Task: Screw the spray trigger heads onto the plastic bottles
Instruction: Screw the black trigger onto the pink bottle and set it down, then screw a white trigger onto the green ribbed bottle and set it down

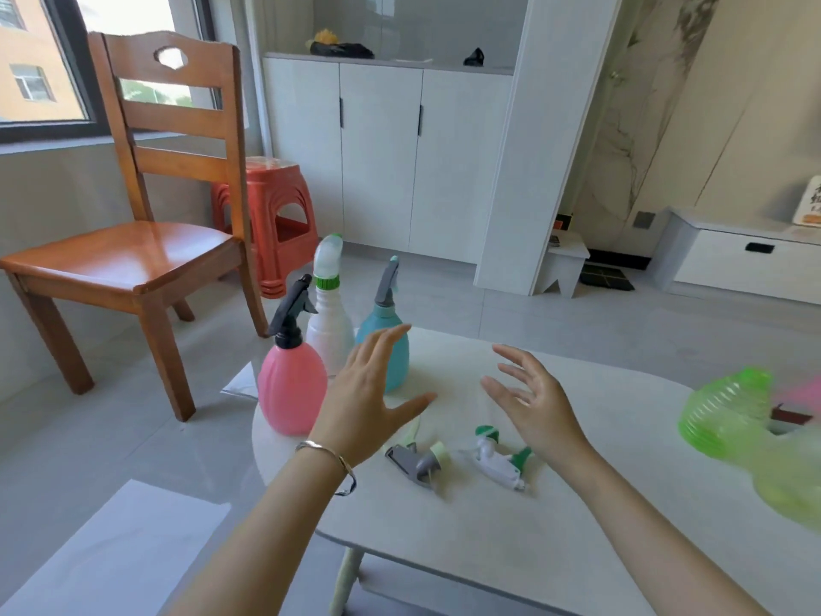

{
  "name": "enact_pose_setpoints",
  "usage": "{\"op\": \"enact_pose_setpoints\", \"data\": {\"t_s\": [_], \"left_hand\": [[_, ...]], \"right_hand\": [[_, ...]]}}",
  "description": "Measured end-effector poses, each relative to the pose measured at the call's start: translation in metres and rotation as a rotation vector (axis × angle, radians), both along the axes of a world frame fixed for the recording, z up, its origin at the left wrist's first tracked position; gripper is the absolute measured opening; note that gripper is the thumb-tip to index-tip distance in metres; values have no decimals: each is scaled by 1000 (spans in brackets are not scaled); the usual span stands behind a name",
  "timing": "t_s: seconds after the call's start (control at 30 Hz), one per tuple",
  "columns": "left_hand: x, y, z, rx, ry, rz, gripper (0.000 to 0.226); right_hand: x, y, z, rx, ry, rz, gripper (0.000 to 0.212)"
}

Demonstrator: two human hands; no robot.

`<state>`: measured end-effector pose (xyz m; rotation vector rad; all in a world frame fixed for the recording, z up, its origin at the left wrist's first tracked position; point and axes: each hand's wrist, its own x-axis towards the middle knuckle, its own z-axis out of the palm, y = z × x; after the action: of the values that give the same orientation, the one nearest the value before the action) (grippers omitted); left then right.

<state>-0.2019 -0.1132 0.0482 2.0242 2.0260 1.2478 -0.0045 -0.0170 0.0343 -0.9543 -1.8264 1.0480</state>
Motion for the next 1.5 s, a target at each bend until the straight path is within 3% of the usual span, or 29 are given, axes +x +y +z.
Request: {"op": "enact_pose_setpoints", "data": {"t_s": [0.3,0.57,0.8,1.13,1.37,1.5], "left_hand": [[87,66,-28,-190,96,-134,83],[138,95,-40,-153,73,-155,81],[161,105,-47,-113,67,-181,78],[159,104,-47,-51,41,-151,70],[150,102,-50,-121,38,-122,75],[147,101,-51,-125,47,-124,76]], "right_hand": [[121,35,-6,320,-116,-445,57],[191,80,-5,261,-23,-813,87],[209,102,-23,114,40,-819,94],[212,114,-31,75,-19,-822,87],[209,115,-37,68,-140,-776,57],[206,107,-36,-12,-108,-683,66]]}}
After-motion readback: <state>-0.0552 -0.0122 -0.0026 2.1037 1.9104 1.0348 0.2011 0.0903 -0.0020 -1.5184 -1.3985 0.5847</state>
